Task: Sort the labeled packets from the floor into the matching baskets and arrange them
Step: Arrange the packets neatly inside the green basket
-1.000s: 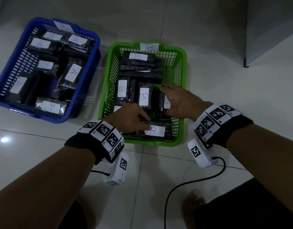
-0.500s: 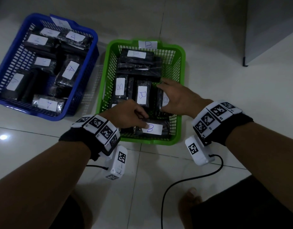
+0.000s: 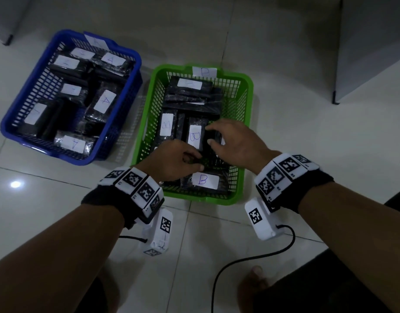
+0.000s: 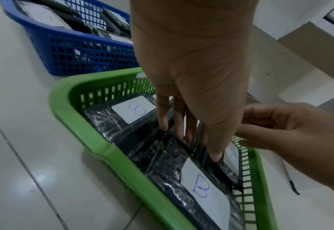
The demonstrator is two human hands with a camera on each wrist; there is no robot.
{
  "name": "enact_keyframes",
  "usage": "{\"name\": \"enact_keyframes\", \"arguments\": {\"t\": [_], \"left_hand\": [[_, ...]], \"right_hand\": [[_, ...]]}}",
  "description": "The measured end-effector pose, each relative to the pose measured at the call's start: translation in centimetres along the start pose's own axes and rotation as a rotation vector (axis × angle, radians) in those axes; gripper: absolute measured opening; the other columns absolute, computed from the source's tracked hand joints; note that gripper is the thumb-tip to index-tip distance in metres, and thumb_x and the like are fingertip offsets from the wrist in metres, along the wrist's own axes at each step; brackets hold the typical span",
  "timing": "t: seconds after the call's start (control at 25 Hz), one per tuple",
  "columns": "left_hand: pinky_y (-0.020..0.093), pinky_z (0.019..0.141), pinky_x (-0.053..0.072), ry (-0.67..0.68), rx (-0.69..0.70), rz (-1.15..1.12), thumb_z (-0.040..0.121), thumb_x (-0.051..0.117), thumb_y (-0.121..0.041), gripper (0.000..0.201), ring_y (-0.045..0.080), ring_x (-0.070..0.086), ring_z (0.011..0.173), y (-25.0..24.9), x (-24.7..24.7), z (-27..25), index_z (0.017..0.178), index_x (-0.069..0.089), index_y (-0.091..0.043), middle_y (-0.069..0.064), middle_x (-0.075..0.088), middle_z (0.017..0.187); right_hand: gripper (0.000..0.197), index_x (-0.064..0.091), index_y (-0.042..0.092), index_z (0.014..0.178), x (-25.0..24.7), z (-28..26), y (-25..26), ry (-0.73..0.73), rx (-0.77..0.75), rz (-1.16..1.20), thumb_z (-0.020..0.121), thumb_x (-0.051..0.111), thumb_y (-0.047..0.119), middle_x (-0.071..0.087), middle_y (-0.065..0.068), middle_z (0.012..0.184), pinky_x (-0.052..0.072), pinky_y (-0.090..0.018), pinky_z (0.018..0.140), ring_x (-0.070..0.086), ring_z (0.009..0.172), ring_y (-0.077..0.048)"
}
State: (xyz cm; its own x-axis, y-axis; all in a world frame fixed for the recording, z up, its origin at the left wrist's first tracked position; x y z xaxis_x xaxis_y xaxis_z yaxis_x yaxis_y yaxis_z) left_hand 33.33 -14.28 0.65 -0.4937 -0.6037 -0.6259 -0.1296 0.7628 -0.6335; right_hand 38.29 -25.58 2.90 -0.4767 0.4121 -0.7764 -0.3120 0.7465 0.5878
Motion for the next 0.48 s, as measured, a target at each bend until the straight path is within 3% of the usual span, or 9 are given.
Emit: {"name": "enact_keyframes", "arguments": {"t": [0.12, 0.24, 0.32, 0.4, 0.48], "left_hand": [[0.021, 0.083, 0.048, -0.193, -0.002, 0.068, 0.082, 0.075, -0.034, 0.031, 0.011, 0.065, 0.093, -0.1, -3.5, -1.2, 0.11, 0.073, -0.019, -0.002, 0.072, 0.103], [0.033, 0.084, 0.055, -0.31, 0.008, 0.092, 0.083, 0.073, -0.034, 0.029, 0.018, 0.066, 0.093, 0.9, -6.0, -1.7, 0.107, 0.073, -0.017, 0.002, 0.07, 0.105], [0.037, 0.083, 0.055, -0.488, 0.011, 0.128, 0.084, 0.072, -0.029, 0.027, 0.024, 0.064, 0.095, 2.5, -8.5, -2.5, 0.107, 0.071, -0.014, 0.007, 0.067, 0.108], [0.044, 0.081, 0.052, -0.639, -0.083, 0.22, 0.086, 0.066, -0.021, 0.03, 0.037, 0.059, 0.101, 5.7, -11.2, -4.1, 0.113, 0.067, -0.008, 0.017, 0.063, 0.112], [0.053, 0.081, 0.051, -0.664, -0.251, 0.301, 0.084, 0.061, -0.016, 0.036, 0.044, 0.055, 0.105, 10.1, -13.1, -5.5, 0.118, 0.061, -0.004, 0.024, 0.058, 0.116]], "right_hand": [[0.03, 0.063, 0.019, 0.121, -1.1, 0.6, 0.6, -0.035, 0.009, 0.038, 0.092, 0.059, 0.026, 0.062, -0.003, 0.12, 0.05, -0.039, 0.09, 0.057, 0.109, -0.022], [0.03, 0.063, 0.021, 0.12, -3.4, 0.2, -0.1, -0.157, 0.105, 0.031, 0.092, 0.058, 0.028, 0.061, 0.0, 0.122, 0.049, -0.034, 0.09, 0.057, 0.11, -0.02], [0.033, 0.061, 0.02, 0.124, -5.1, -1.0, -1.5, -0.283, 0.203, -0.008, 0.092, 0.057, 0.027, 0.059, 0.0, 0.125, 0.047, -0.032, 0.09, 0.055, 0.114, -0.02], [0.039, 0.056, 0.017, 0.13, -5.4, -3.0, -3.0, -0.364, 0.347, -0.033, 0.092, 0.056, 0.026, 0.054, -0.003, 0.131, 0.046, -0.037, 0.093, 0.051, 0.121, -0.024], [0.047, 0.046, 0.015, 0.138, -4.3, -4.5, -4.3, -0.371, 0.472, -0.032, 0.093, 0.054, 0.027, 0.049, -0.009, 0.136, 0.047, -0.043, 0.092, 0.048, 0.123, -0.03]]}}
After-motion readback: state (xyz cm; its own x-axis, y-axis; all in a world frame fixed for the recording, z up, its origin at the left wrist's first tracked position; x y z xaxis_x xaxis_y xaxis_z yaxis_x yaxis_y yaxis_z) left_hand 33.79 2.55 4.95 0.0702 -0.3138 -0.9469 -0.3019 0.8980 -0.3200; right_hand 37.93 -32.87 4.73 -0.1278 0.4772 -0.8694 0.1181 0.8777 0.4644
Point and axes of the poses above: each hand's wrist, its own z-axis towards the middle knuckle, its own x-axis out of the palm, y = z × x, the point moved 10 cm from there along z, towards the middle knuckle
